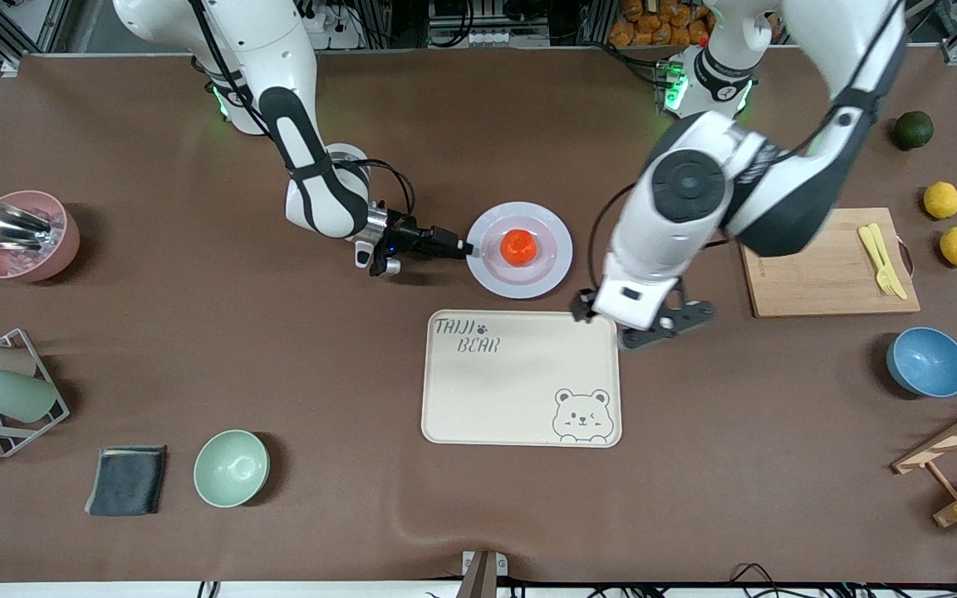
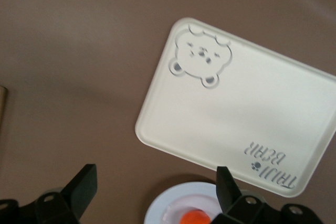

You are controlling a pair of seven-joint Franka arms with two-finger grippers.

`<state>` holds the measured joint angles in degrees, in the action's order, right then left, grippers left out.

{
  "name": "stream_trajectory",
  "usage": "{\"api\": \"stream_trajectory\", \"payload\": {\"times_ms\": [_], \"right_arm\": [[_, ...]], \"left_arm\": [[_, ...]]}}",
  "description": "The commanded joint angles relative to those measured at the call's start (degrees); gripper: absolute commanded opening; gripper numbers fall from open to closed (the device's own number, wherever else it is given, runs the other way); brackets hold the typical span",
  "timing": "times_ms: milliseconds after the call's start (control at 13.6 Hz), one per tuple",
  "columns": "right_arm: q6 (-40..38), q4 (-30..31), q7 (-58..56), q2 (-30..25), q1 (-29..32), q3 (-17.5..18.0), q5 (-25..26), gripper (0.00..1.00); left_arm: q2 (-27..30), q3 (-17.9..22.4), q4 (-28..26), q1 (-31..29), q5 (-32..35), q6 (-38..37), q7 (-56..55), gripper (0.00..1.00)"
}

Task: Place orange and plate with both arms
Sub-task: 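Lower the orange onto the plate and open the left gripper, then slide the plate onto the bear tray with the right gripper while the left gripper withdraws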

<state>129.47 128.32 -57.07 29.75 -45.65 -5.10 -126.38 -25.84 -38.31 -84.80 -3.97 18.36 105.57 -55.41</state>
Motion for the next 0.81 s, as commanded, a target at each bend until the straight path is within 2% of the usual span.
{"api": "stream_trajectory", "payload": {"times_ms": [0, 74, 221, 295, 442, 516, 664, 737], "right_arm": [[0.34, -1.75, -1.11, 1.27, -2.25, -0.53, -3.25, 0.57], [0.34, -1.84, -1.46, 1.62, -2.51, -0.53, -3.78, 0.54], [0.43, -2.11, -1.64, 2.06, -4.53, -0.61, -6.14, 0.45], [0.43, -2.46, -1.81, 2.41, -4.62, -0.61, -6.42, 0.37], [0.43, -2.55, -2.69, 2.68, -4.62, -0.61, -6.51, 0.1], [0.52, -2.64, -2.69, 2.59, -4.62, -0.61, -6.59, 0.02], [1.74, -2.72, -2.61, 2.42, -4.45, -0.61, -7.3, 0.0], [1.66, -2.9, -2.61, 2.41, -4.18, -0.61, -7.3, 0.0]], "left_arm": [[4.2, -0.54, -0.98, -4.19, -0.51, -3.52, 6.51, 1.0], [5.43, 0.16, -1.06, -4.63, -1.39, -4.58, 10.19, 1.0], [9.73, 8.12, -1.33, -2.72, -6.29, -8.0, 18.8, 1.0], [12.19, 12.78, -1.94, -0.79, -9.37, -8.45, 24.06, 1.0], [16.23, 22.27, -3.08, 2.81, -13.69, -11.43, 32.95, 1.0], [18.52, 27.19, -4.3, 4.83, -15.36, -11.97, 37.08, 1.0], [21.96, 35.29, -5.55, 8.53, -17.3, -13.1, 41.42, 1.0], [22.49, 36.89, -5.46, 8.98, -18.09, -15.2, 42.91, 1.0]]}}
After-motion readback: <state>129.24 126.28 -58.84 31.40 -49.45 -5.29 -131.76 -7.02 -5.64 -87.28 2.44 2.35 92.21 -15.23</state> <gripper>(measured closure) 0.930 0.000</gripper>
